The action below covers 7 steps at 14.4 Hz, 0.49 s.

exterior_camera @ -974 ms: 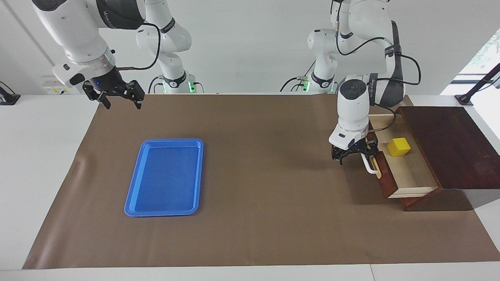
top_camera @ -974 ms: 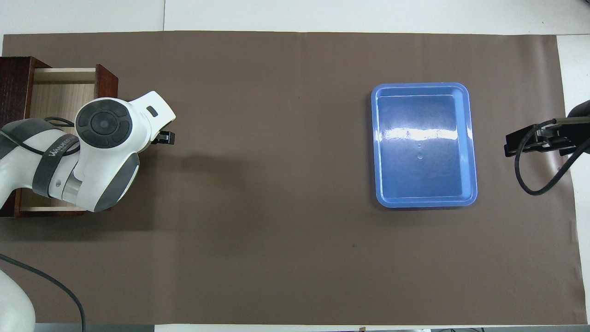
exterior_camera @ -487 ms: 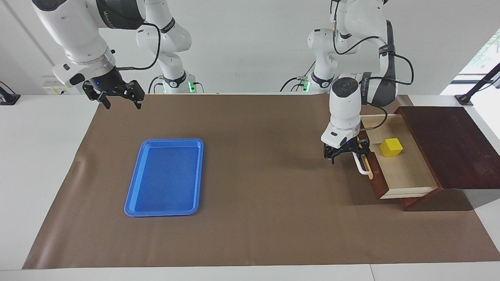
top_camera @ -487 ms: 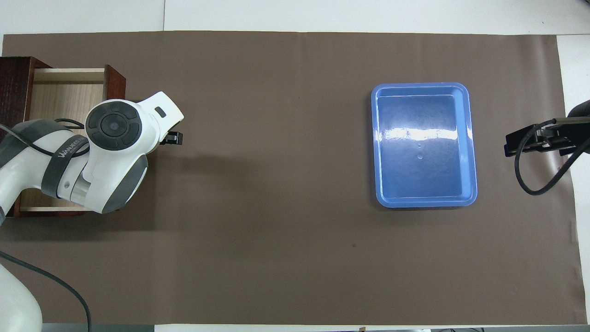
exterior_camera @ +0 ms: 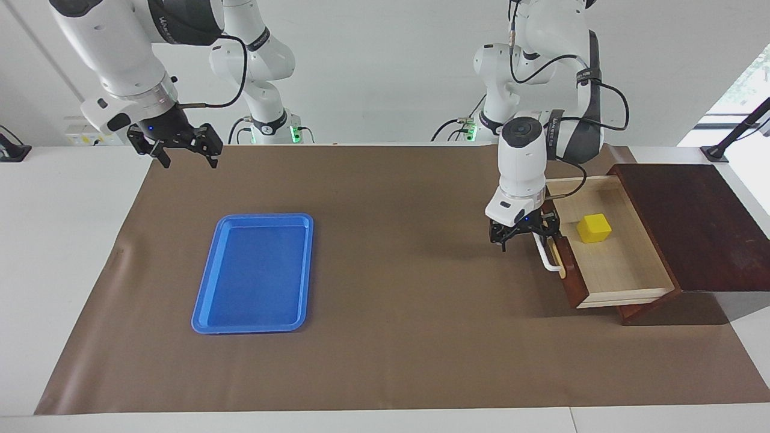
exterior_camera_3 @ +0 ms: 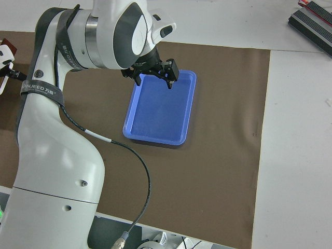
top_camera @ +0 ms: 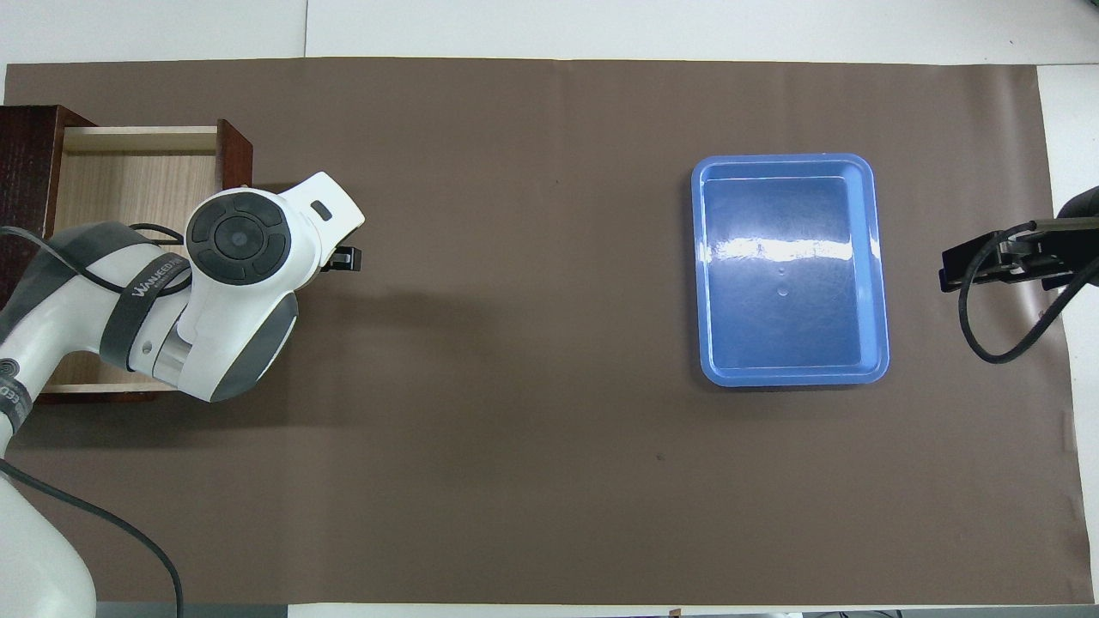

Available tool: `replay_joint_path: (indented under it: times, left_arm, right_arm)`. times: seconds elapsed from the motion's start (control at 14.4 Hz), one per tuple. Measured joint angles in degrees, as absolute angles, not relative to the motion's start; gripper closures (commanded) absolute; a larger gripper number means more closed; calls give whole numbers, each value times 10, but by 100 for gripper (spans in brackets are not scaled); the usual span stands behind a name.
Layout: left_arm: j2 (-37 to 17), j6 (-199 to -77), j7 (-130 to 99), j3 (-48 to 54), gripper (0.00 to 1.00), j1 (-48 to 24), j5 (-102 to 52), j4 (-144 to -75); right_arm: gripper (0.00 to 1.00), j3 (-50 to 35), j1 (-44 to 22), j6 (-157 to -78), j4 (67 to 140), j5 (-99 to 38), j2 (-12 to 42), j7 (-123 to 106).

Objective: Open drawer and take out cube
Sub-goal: 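Pull the white drawer handle away from the box with the left gripper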

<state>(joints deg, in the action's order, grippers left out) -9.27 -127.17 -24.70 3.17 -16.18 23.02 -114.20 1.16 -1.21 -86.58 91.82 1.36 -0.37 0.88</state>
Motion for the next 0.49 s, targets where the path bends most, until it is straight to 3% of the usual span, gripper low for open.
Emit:
replay_joint_path:
  times: [0.49]
  left_arm:
    - [-93,-1232,-249,35,0,-165,223,-1115]
  right_arm:
    - [0,15,0,-866,918,14,-4,9]
